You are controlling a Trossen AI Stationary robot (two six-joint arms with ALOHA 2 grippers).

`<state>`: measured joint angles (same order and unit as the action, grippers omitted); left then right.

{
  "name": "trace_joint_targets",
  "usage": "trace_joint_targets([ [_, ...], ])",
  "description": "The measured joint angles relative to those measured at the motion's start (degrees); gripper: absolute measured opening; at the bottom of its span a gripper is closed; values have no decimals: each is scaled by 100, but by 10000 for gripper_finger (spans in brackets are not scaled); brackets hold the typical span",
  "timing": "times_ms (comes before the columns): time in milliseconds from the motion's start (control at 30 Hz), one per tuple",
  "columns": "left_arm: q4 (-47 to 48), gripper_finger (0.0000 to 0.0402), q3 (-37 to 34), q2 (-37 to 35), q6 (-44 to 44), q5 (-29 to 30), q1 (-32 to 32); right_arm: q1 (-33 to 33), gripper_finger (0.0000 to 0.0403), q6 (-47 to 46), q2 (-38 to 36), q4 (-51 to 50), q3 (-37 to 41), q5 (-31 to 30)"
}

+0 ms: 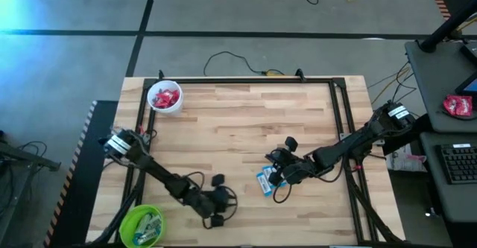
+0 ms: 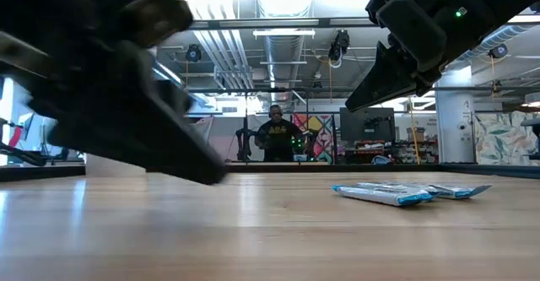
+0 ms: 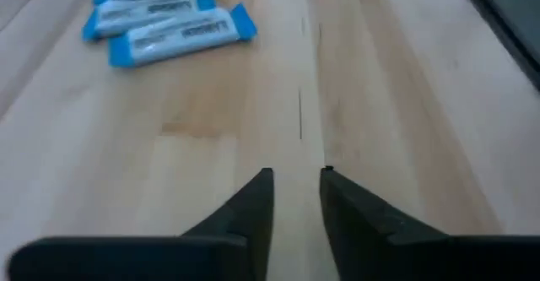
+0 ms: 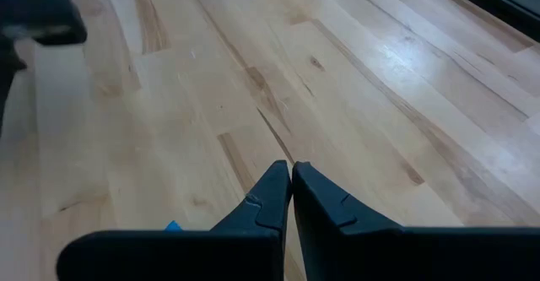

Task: Sort candy by brand, put in halloween buckets
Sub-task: Put the left blue chocolate bar into the green bucket

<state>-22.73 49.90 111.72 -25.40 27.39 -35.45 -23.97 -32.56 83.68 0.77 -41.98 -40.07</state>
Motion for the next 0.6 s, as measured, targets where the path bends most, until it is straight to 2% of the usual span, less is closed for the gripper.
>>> trace_joint_targets([
  [133, -87, 131, 281, 397, 377, -389, 332, 0, 13, 0, 0, -2, 0, -2],
  [300, -1306, 190, 211, 613, 1152, -507, 613, 0, 13, 0, 0, 0, 0, 0],
  [367, -1477, 207, 198, 638, 1475, -712, 739, 0, 13, 0, 0, 0, 0, -1],
  [500, -1653, 220, 369, 641, 2157, -1530, 1268, 0, 13, 0, 0, 3, 0, -1],
  [600, -1606, 216, 541, 641, 2717, -1770, 1623, 0, 13, 0, 0, 0, 0, 0],
])
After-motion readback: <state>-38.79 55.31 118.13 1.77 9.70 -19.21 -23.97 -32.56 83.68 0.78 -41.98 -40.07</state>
